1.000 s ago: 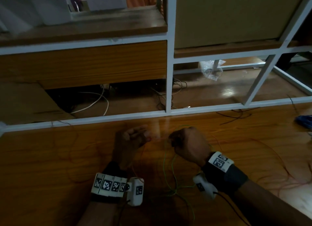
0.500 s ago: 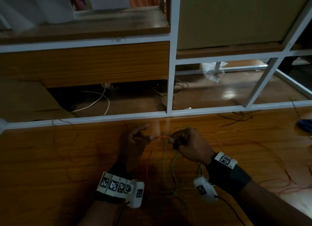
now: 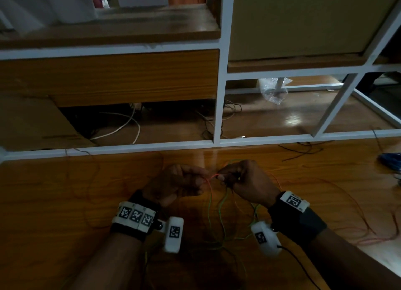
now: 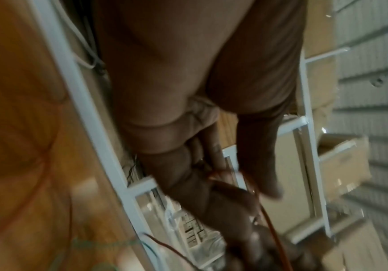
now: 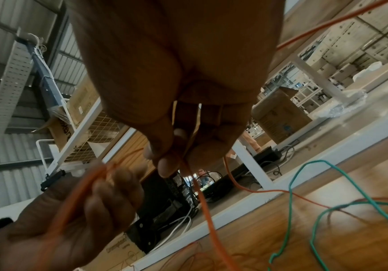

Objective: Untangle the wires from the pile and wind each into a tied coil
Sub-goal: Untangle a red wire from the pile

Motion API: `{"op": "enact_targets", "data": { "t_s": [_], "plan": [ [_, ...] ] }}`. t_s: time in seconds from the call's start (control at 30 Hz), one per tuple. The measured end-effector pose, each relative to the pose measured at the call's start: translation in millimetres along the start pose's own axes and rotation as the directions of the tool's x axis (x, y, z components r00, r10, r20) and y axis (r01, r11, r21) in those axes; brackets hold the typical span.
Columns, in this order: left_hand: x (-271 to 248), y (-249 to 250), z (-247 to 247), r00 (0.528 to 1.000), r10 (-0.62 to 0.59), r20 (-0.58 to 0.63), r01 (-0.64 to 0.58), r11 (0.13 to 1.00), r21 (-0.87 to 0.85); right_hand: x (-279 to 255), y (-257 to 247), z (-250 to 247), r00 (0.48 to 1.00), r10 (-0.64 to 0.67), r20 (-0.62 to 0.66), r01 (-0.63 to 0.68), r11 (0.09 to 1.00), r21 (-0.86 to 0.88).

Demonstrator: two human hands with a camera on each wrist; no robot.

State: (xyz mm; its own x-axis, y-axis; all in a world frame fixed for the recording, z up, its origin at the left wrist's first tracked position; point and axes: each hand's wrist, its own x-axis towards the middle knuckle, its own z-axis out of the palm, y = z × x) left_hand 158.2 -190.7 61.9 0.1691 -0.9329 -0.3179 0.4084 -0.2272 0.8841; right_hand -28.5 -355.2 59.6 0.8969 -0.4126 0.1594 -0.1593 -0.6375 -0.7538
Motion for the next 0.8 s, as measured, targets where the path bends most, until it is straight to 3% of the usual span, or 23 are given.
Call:
{"op": "enact_targets", "data": {
  "t_s": [0.03,0.1,0.23,0.3,0.33,0.4,0.5,0.57,0.63,0.7,0.8],
  "plan": [
    [0,2,1,1.0,0.018,-0.01,-0.017,0.994,0.108,0,-1,-2,1.0,0.002,0.016,-0.002,1.0,-0.022],
    [0,6,6,0.982,0.179,-0.067,-0.139,0.91,0.39,-1,-2,-5,0.999,0.032,0.038,-0.03,0.998,-0.061],
    [-7,5,13,0.858,0.511,-0.05,-0.358,0.666,0.655,0,5,-19,0.979,0.192,-0.076,-0.196,0.979,-0.055],
    [-12,-4,5,0.852,0.523,-0.023,-0.348,0.598,0.722,0,12,-31,0.957,0.251,-0.145,-0.258,0.966,-0.029],
    [-14,-9,0,0.89,0.456,-0.026,-0.298,0.623,0.723,-1,14,-36,0.955,0.251,-0.161,-0.26,0.965,-0.039],
    [-18,-18,-13,0.961,0.278,0.01,-0.209,0.698,0.685,-3,12,-40,0.965,0.22,-0.14,-0.231,0.97,-0.071],
    [-22,-21,-15,0.983,0.166,0.083,-0.182,0.776,0.604,-8,4,-33,0.982,0.165,-0.096,-0.173,0.981,-0.087],
    [-26,-12,-3,0.979,0.204,0.012,-0.193,0.904,0.382,-11,6,-32,0.978,0.162,-0.131,-0.175,0.981,-0.087],
    [-29,-8,2,0.96,0.272,-0.058,-0.261,0.953,0.152,-12,12,-35,0.968,0.191,-0.164,-0.207,0.975,-0.085],
    [-30,-5,-4,0.938,0.307,-0.158,-0.322,0.943,-0.081,-13,17,-42,0.958,0.222,-0.182,-0.245,0.962,-0.119],
    [-34,10,-19,0.893,0.436,-0.114,-0.449,0.837,-0.313,-14,36,-55,0.918,0.297,-0.262,-0.352,0.915,-0.197]
  ]
}}
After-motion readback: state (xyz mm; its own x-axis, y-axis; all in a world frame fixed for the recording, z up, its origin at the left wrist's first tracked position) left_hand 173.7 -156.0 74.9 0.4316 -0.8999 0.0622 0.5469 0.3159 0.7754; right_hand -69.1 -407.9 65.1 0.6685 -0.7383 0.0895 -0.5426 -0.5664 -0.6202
